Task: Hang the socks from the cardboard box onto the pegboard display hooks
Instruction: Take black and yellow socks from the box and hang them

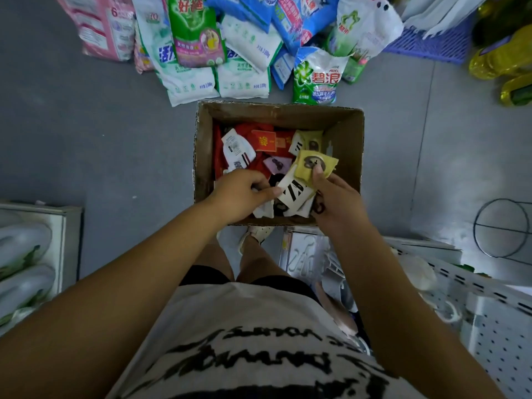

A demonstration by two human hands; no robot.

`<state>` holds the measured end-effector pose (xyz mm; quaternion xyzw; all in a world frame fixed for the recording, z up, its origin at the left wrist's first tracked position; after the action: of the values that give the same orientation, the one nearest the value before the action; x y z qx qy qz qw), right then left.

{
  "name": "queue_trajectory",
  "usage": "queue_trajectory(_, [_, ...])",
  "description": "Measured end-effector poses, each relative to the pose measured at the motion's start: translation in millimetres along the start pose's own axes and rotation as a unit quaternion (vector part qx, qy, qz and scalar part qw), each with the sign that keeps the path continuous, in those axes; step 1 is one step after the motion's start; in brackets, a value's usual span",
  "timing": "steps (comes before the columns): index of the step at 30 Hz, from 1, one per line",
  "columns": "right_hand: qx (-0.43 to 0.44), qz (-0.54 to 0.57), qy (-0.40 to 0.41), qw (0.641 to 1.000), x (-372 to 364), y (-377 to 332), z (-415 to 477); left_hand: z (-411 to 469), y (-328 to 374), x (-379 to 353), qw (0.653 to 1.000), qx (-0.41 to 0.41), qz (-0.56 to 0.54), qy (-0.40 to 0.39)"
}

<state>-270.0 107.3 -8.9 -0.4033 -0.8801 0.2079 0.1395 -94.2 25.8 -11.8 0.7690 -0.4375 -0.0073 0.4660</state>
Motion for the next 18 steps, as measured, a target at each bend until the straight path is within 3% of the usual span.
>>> queue_trajectory(7, [-0.028, -0.017, 0.037, 0.999, 9, 10, 13, 5, -3, -7, 0.994, -0.025, 0.023, -0.105])
queue_trajectory(15, [0.054, -0.094, 0.053, 0.993, -7, -7, 26, 21, 1, 6, 0.997, -0.03, 0.016, -0.064])
queue_trajectory(18, [0.033, -0.084, 0.046, 0.995, -13, -13, 27, 23, 3, 12, 0.999, -0.026, -0.01, -0.047])
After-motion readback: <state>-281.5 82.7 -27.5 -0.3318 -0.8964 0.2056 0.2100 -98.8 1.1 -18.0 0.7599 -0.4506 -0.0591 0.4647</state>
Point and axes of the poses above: each hand's wrist, its own z-axis towards the middle knuckle, its own x-axis out of the back of the hand, y = z × x, the point moved 4 cm from there along z, towards the middle knuckle, and after that the axes turned 8 degrees about y, right-handed, at the moved point
